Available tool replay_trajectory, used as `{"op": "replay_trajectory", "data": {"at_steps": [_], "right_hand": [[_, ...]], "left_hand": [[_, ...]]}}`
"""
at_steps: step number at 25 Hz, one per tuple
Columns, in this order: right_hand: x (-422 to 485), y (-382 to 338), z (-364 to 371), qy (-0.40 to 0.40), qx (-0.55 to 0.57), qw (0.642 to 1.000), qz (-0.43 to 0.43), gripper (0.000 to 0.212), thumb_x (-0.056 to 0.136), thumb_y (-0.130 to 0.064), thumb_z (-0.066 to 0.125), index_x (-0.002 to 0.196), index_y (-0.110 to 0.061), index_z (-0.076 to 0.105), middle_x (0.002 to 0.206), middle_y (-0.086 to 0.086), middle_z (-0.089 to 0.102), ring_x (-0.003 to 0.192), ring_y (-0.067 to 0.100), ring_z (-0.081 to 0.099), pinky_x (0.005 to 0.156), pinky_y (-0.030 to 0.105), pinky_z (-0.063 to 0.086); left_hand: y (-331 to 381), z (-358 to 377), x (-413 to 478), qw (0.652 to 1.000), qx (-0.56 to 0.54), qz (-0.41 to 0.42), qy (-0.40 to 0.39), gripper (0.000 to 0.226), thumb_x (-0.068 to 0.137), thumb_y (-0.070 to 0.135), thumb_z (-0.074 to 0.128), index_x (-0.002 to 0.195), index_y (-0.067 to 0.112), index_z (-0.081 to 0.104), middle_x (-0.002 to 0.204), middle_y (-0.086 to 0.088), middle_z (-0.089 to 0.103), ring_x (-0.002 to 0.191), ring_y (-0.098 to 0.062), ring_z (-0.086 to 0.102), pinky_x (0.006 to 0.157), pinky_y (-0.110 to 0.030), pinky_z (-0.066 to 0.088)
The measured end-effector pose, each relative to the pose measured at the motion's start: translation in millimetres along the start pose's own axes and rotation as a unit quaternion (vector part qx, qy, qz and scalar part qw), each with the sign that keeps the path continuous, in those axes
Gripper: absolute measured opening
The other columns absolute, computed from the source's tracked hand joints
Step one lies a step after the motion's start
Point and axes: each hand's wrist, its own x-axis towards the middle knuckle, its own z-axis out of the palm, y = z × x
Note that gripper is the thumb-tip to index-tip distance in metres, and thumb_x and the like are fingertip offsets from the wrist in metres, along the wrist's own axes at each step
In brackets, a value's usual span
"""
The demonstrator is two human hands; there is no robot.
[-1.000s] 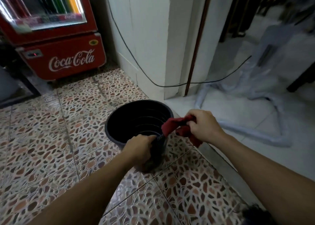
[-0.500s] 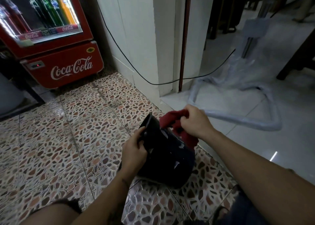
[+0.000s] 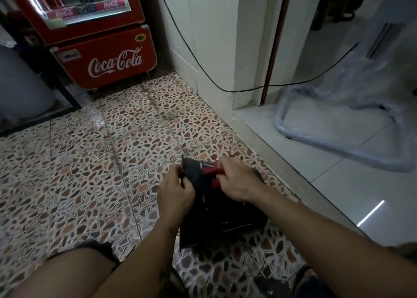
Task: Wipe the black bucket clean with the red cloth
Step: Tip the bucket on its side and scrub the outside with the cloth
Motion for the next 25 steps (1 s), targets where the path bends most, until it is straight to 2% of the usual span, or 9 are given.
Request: {"op": "replay_trajectory", "data": {"at_steps": [2, 4, 5, 7, 10, 14, 18, 21, 25], "right_hand": [[-3.1, 4.1, 30.1, -0.06, -0.027, 0.998, -0.024, 0.047, 0.098, -0.04, 0.049, 0.142, -0.033, 0.036, 0.158, 0.009, 0.033, 0.147, 0.032, 0.026, 0.118, 0.047, 0.025], [-7.3, 12.8, 50.9, -0.052, -0.052, 0.996, -0.039, 0.067, 0.1, -0.05, 0.039, 0.159, -0.04, 0.01, 0.17, -0.002, -0.002, 0.155, 0.021, -0.004, 0.124, 0.048, -0.001], [-6.9, 17.9, 56.6, -0.036, -0.061, 0.997, -0.041, 0.068, 0.099, -0.053, 0.035, 0.159, -0.041, 0.005, 0.17, -0.004, -0.006, 0.155, 0.018, -0.007, 0.123, 0.049, -0.006], [-5.4, 30.5, 56.8, -0.002, -0.073, 0.997, -0.016, 0.065, 0.099, -0.056, 0.029, 0.159, -0.04, 0.007, 0.17, -0.004, 0.0, 0.155, 0.018, -0.001, 0.122, 0.052, -0.008], [13.7, 67.0, 43.1, 0.04, -0.1, 0.988, 0.109, 0.062, 0.098, -0.055, 0.018, 0.157, -0.036, 0.022, 0.167, 0.001, 0.022, 0.152, 0.023, 0.02, 0.121, 0.059, 0.0], [43.1, 89.1, 18.1, -0.031, -0.138, 0.96, 0.244, 0.061, 0.095, -0.045, 0.015, 0.145, -0.03, 0.046, 0.15, 0.009, 0.048, 0.136, 0.03, 0.045, 0.117, 0.062, 0.016], [75.5, 13.4, 41.6, -0.032, -0.05, 0.991, 0.116, 0.058, 0.096, -0.04, 0.016, 0.118, -0.014, 0.063, 0.132, 0.015, 0.061, 0.11, 0.028, 0.055, 0.101, 0.046, 0.037], [66.2, -32.7, 68.5, -0.024, 0.055, 0.998, -0.003, 0.069, 0.087, -0.037, 0.019, 0.148, -0.021, 0.049, 0.159, 0.005, 0.038, 0.144, 0.023, 0.033, 0.121, 0.042, 0.017], [25.8, 10.4, 62.5, 0.035, 0.016, 0.999, -0.028, 0.065, 0.09, -0.035, 0.026, 0.154, -0.03, 0.037, 0.164, -0.001, 0.028, 0.15, 0.018, 0.02, 0.124, 0.039, 0.009]], "left_hand": [[-0.6, 1.7, 13.6, 0.998, 0.042, 0.037, -0.021, 0.036, 0.088, 0.018, 0.048, 0.124, 0.024, 0.051, 0.127, -0.002, 0.06, 0.107, -0.027, 0.06, 0.086, -0.042, 0.049], [-5.7, 6.2, 23.7, 0.991, 0.086, 0.078, -0.071, 0.059, 0.088, 0.022, 0.039, 0.146, 0.021, 0.041, 0.156, 0.003, 0.04, 0.136, -0.022, 0.044, 0.108, -0.044, 0.04], [-8.3, 7.8, 26.3, 0.988, 0.092, 0.088, -0.085, 0.064, 0.087, 0.024, 0.035, 0.151, 0.021, 0.038, 0.162, 0.007, 0.032, 0.142, -0.018, 0.037, 0.113, -0.044, 0.036], [-12.6, 9.7, 26.2, 0.99, 0.081, 0.087, -0.079, 0.066, 0.086, 0.027, 0.031, 0.151, 0.022, 0.039, 0.163, 0.011, 0.03, 0.144, -0.014, 0.035, 0.115, -0.043, 0.034], [-14.5, 13.5, 26.5, 0.994, 0.047, 0.078, -0.059, 0.064, 0.089, 0.028, 0.031, 0.153, 0.025, 0.038, 0.161, 0.01, 0.034, 0.144, -0.012, 0.035, 0.117, -0.043, 0.032], [-20.6, 16.2, 18.5, 0.993, 0.054, 0.097, -0.049, 0.062, 0.093, 0.027, 0.032, 0.155, 0.024, 0.032, 0.163, 0.008, 0.031, 0.147, -0.012, 0.031, 0.118, -0.041, 0.03], [-25.8, 18.3, 19.2, 0.995, 0.037, 0.088, -0.041, 0.063, 0.092, 0.024, 0.033, 0.154, 0.021, 0.036, 0.16, 0.003, 0.037, 0.147, -0.013, 0.033, 0.118, -0.043, 0.03], [-29.2, 18.5, 19.4, 0.997, -0.019, 0.069, -0.019, 0.06, 0.091, 0.022, 0.035, 0.151, 0.02, 0.043, 0.155, 0.001, 0.045, 0.142, -0.014, 0.042, 0.115, -0.042, 0.035], [-21.7, 16.3, 19.6, 0.998, -0.049, 0.046, -0.012, 0.057, 0.092, 0.024, 0.036, 0.147, 0.02, 0.048, 0.152, 0.0, 0.05, 0.139, -0.017, 0.047, 0.116, -0.04, 0.036]]}}
